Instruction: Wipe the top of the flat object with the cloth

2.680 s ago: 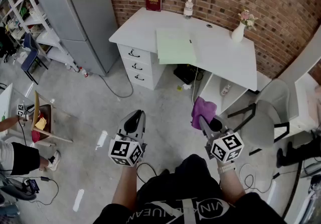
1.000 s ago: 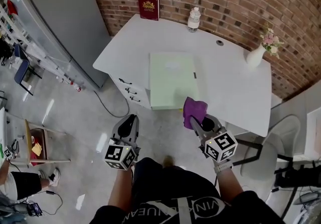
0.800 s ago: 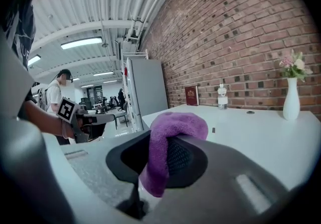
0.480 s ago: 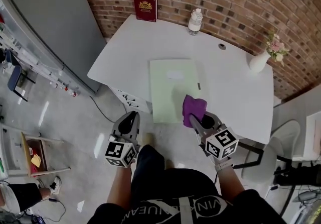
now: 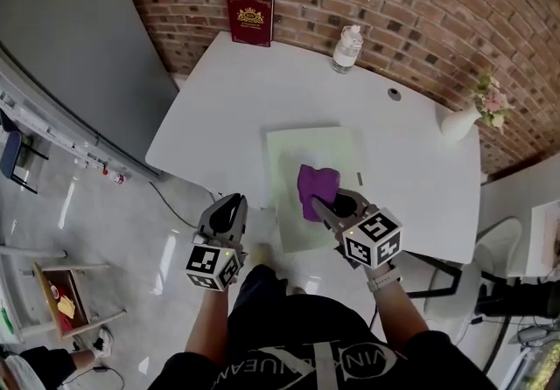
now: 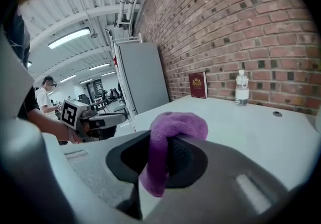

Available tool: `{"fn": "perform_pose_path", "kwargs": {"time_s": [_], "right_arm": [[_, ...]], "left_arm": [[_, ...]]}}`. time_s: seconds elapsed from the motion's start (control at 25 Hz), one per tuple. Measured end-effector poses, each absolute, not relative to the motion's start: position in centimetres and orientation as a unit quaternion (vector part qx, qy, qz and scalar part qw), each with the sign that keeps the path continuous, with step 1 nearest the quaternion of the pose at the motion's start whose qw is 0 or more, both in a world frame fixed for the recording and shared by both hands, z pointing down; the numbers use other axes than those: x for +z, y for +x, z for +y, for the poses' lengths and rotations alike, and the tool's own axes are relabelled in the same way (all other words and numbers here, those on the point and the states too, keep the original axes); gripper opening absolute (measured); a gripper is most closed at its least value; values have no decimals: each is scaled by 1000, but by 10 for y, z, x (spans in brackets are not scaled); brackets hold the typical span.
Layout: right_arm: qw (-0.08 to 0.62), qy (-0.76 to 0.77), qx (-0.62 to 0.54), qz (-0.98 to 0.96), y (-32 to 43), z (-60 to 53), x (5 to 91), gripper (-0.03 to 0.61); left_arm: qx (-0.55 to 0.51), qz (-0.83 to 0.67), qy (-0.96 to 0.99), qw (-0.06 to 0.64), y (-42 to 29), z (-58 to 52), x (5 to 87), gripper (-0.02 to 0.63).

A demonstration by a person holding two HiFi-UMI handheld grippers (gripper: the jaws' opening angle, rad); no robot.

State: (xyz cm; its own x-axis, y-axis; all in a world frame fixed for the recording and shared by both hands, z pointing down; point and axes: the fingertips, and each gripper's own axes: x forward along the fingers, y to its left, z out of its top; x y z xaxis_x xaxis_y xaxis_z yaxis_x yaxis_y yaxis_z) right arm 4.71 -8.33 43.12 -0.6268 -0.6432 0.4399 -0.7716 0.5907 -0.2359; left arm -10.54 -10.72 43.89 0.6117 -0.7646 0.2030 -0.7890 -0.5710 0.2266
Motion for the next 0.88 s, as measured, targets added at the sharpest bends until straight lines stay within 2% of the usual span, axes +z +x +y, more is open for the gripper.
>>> {"fn": "perform_pose_path", "kwargs": {"time_s": [0.6,0.88], "right_arm": [[269,350,268,-856,-48,-218,491,61],[290,401,274,-825,-6,-238,510,61]], "left_arm": [[45,-392,899,188,-124,-189,463,34],[37,-397,892,212,-124,-199,475,34]]}}
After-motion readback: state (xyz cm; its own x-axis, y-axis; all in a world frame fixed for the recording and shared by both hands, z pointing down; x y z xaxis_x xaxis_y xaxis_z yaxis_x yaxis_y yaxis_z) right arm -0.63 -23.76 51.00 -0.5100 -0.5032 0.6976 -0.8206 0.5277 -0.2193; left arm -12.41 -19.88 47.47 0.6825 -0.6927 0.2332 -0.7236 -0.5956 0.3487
